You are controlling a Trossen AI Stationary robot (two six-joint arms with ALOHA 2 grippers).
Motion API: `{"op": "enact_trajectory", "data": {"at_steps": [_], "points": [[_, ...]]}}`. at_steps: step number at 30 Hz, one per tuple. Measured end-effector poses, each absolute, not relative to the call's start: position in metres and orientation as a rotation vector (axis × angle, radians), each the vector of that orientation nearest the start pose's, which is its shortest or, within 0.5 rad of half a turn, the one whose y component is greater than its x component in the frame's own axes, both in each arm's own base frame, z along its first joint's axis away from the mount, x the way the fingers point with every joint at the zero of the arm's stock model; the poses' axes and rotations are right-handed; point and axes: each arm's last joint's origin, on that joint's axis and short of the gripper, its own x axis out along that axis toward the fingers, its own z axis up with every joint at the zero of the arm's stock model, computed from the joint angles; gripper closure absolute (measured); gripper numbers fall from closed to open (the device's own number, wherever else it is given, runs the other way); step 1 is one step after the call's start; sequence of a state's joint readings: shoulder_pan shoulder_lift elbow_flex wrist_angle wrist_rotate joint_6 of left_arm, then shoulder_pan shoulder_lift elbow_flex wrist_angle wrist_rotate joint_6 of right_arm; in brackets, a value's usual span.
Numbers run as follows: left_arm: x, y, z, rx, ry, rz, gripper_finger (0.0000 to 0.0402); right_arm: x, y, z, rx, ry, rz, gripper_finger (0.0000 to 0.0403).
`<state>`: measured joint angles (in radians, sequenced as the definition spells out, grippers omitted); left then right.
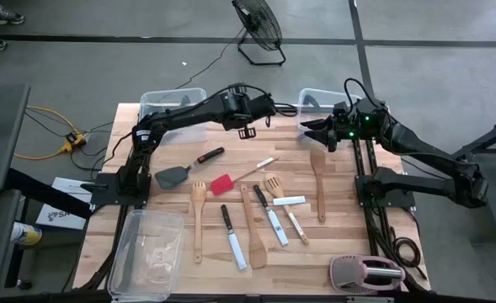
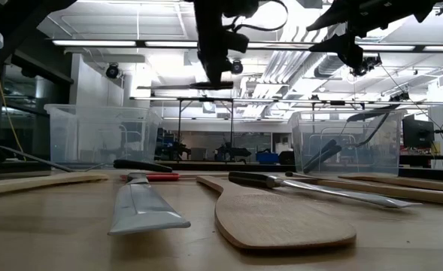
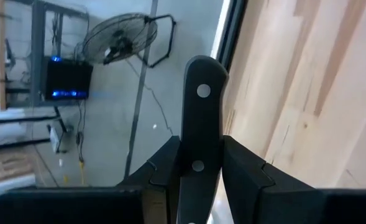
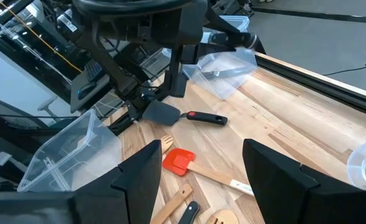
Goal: Pick & Place Kitchen Items
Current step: Put the black kitchen knife into the top left transparent bin
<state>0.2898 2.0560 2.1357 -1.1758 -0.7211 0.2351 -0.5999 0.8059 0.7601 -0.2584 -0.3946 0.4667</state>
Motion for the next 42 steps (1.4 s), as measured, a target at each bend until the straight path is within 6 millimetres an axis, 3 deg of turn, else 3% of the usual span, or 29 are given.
{"op": "enact_trajectory", "data": {"at_steps": [8,16,27,33,42], "points": [[0.378,0.165,0.335,0.269,1.273,0.915,0.0315,0.151,-0.089,0.314,0.607,0.217,-0.264,0.0186],[0.343,0.193,0.358,0.172,1.246,1.054,0.0316,0.151,-0.089,0.314,0.607,0.218,-0.264,0.0186],[0.278,0.22,0.395,-0.081,1.202,0.969,0.0316,0.151,-0.089,0.314,0.606,0.218,-0.266,0.0186],[0.249,0.233,0.4,-0.162,1.246,0.979,0.0316,0.15,-0.09,0.314,0.604,0.215,-0.281,0.0186],[0.227,0.256,0.4,-0.233,1.239,0.951,0.0316,0.15,-0.09,0.314,0.6,0.212,-0.301,0.0186]]}}
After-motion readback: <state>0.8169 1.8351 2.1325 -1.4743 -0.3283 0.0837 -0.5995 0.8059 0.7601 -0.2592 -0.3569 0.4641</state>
